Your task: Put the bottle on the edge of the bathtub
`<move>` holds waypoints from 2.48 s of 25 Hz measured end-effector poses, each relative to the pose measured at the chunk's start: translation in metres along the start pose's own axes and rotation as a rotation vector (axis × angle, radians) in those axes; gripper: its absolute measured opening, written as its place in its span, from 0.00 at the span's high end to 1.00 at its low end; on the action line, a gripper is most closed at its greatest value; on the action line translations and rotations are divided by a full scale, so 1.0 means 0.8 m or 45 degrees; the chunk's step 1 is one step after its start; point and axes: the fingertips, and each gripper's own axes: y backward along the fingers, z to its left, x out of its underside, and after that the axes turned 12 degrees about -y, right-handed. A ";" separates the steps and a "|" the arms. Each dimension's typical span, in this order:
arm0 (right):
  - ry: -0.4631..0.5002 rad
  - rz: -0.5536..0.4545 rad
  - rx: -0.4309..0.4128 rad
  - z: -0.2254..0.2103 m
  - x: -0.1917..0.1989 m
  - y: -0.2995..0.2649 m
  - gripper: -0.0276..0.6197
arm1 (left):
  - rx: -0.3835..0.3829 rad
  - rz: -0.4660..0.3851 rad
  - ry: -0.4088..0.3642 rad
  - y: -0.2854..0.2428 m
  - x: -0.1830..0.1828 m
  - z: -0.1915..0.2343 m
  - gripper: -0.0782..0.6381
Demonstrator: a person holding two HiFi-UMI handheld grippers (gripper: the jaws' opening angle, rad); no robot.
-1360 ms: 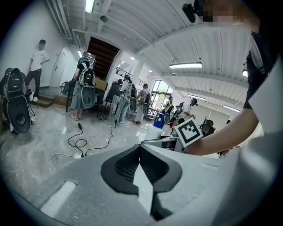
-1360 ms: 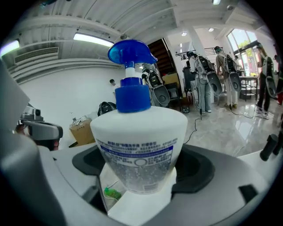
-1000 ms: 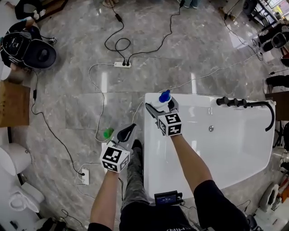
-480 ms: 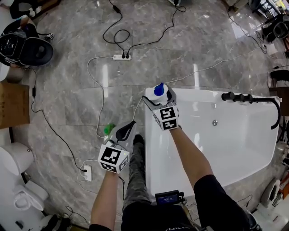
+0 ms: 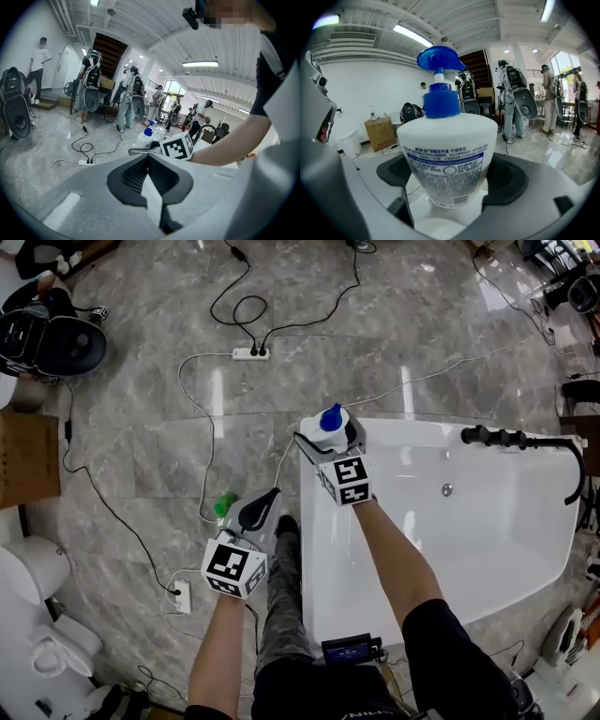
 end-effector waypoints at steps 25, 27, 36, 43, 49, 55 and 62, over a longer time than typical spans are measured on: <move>0.052 0.038 -0.022 0.001 0.005 0.012 0.18 | -0.018 -0.019 0.012 -0.023 -0.001 0.000 0.88; 0.055 0.055 -0.019 0.001 0.009 0.028 0.17 | -0.021 -0.010 0.020 -0.026 0.002 -0.009 0.88; -0.022 0.123 0.038 -0.009 -0.002 0.134 0.18 | -0.013 0.030 0.008 -0.028 -0.016 -0.059 0.88; -0.062 0.128 0.085 0.005 -0.048 0.247 0.45 | -0.021 -0.005 -0.051 0.002 -0.072 -0.114 0.88; -0.041 0.134 0.073 0.035 -0.072 0.376 0.92 | -0.024 -0.050 -0.059 0.052 -0.103 -0.190 0.88; -0.016 0.108 -0.007 0.081 -0.066 0.506 0.94 | -0.008 -0.119 -0.069 0.145 -0.108 -0.285 0.88; -0.007 0.111 -0.065 0.133 -0.036 0.594 0.94 | 0.013 -0.177 -0.068 0.241 -0.090 -0.368 0.88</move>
